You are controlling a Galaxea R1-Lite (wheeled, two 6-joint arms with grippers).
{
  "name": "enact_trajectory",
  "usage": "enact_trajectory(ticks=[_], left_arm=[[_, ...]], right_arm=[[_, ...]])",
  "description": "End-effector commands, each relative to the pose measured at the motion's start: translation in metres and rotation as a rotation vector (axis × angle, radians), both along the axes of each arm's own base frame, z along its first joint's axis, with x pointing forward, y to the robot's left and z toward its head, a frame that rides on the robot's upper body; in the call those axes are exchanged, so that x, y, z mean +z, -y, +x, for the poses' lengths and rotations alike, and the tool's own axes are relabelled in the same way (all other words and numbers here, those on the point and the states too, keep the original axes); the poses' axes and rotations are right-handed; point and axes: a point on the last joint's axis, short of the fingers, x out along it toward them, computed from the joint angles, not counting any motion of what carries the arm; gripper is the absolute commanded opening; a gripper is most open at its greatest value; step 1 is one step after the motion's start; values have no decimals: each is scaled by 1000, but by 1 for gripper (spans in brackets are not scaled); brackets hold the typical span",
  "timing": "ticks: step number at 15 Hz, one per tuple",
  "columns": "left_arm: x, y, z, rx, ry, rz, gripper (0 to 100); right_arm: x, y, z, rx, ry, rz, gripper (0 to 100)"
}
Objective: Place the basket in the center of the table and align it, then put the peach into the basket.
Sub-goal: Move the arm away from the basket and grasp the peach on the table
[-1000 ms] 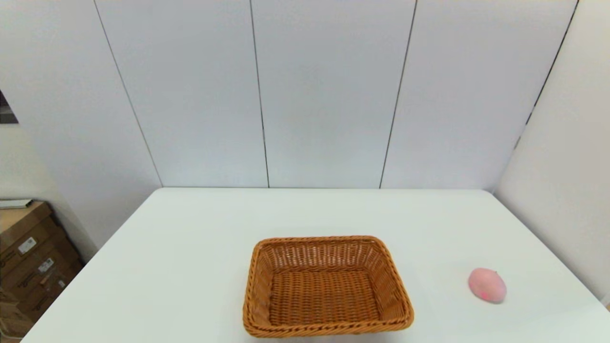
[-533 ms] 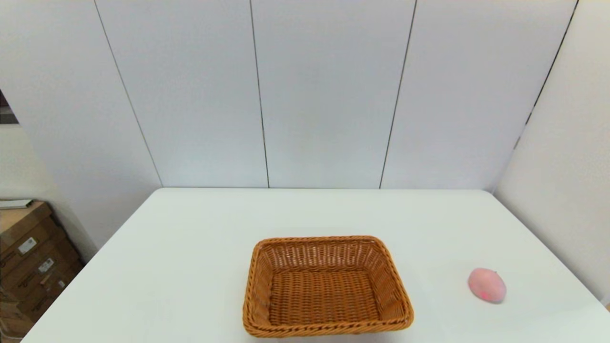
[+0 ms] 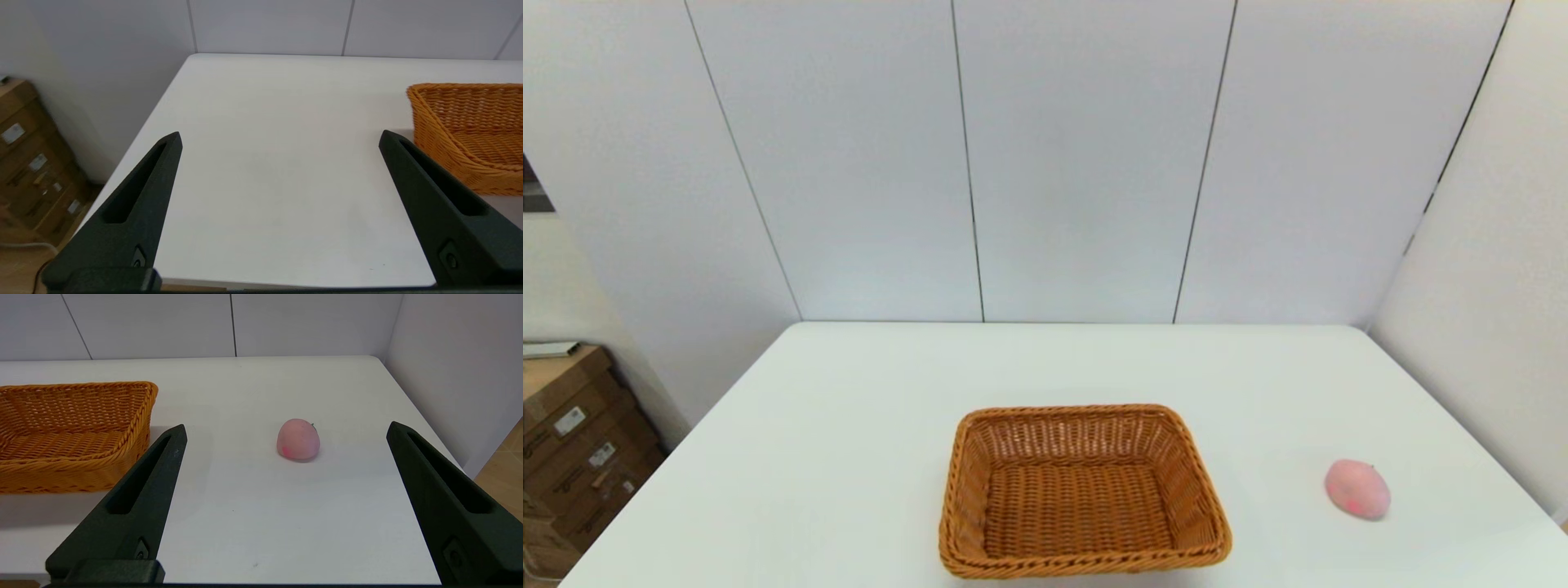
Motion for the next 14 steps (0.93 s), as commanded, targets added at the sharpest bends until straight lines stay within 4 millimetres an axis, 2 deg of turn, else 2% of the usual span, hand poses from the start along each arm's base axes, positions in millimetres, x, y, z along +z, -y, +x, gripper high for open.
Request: enact_trajectory(ticks=[1, 4, 6, 7, 9, 10, 11, 14], left_arm=[[-2, 0, 2, -2, 33, -17, 100], [-2, 0, 2, -2, 33, -22, 100], [-2, 0, 2, 8, 35, -26, 100], [-2, 0, 2, 9, 35, -28, 100], [-2, 0, 2, 9, 35, -28, 100], [-2, 0, 2, 9, 35, -29, 100], [-2, 0, 2, 9, 35, -31, 100], [-2, 0, 2, 9, 35, -42, 100]], right_arm=[[0, 0, 0, 1, 1, -14, 100], [4, 0, -3, 8, -22, -26, 100], [32, -1, -10, 50, -64, -16, 100], [50, -2, -4, 69, -148, -14, 100], [79, -2, 36, 70, -380, -10, 100], [85, -1, 70, 63, -538, 1, 100], [84, -1, 99, 57, -650, 8, 100], [55, 0, 168, 68, -834, -1, 100]])
